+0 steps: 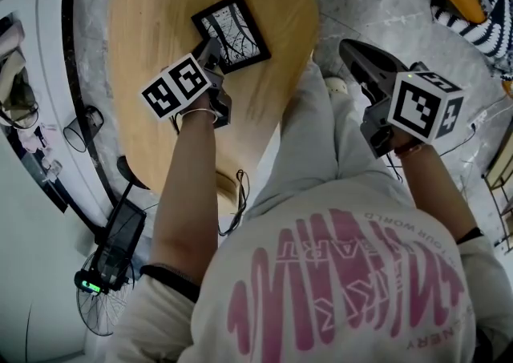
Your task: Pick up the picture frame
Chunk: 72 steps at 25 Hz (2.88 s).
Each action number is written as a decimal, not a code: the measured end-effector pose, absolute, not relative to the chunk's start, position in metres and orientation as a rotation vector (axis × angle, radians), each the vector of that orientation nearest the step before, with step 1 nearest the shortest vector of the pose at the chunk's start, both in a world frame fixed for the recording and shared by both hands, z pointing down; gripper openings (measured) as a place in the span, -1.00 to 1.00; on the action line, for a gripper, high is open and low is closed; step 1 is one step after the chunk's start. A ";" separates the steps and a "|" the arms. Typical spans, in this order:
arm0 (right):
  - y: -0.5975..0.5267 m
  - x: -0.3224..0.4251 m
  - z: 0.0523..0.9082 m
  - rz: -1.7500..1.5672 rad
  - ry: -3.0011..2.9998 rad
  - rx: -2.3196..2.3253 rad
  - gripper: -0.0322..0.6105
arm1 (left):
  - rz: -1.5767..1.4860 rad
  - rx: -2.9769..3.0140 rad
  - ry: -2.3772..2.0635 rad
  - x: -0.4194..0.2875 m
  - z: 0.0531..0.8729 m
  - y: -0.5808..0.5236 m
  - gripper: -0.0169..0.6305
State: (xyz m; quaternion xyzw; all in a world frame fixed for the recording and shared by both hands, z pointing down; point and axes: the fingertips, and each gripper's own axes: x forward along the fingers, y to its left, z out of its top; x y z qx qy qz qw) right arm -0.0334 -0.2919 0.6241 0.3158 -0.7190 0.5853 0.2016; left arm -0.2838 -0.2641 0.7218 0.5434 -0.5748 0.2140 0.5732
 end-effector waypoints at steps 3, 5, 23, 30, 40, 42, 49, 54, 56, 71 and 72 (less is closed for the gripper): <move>-0.289 -0.033 0.621 1.632 -2.015 0.876 -0.89 | 0.512 1.266 -1.367 -0.285 0.722 -0.264 -0.66; -0.288 -0.032 0.620 1.628 -2.017 0.878 -0.89 | 0.494 1.254 -1.384 -0.287 0.722 -0.263 -0.68; -0.275 -0.027 0.594 1.609 -2.031 0.913 -0.89 | 0.469 1.214 -1.405 -0.289 0.720 -0.252 -0.73; -0.263 -0.021 0.572 1.575 -2.061 0.914 -0.89 | 0.466 1.224 -1.406 -0.281 0.702 -0.236 -0.73; -0.253 0.003 0.542 1.501 -2.110 0.892 -0.89 | 0.403 1.270 -1.438 -0.255 0.662 -0.228 -0.73; -0.251 0.013 0.539 1.481 -2.125 0.875 -0.89 | 0.372 1.274 -1.462 -0.244 0.653 -0.228 -0.73; -0.241 0.021 0.505 1.433 -2.178 0.829 -0.89 | 0.248 1.285 -1.533 -0.241 0.604 -0.224 -0.73; -0.243 0.021 0.481 1.411 -2.228 0.795 -0.89 | 0.170 1.307 -1.578 -0.237 0.571 -0.228 -0.73; -0.246 0.020 0.470 1.411 -2.251 0.783 -0.89 | 0.145 1.320 -1.591 -0.235 0.557 -0.227 -0.73; -0.265 0.030 0.387 1.198 -2.455 0.772 -0.89 | -0.058 1.399 -1.721 -0.229 0.448 -0.219 -0.73; -0.266 0.030 0.381 1.183 -2.470 0.771 -0.89 | -0.073 1.405 -1.726 -0.227 0.441 -0.218 -0.73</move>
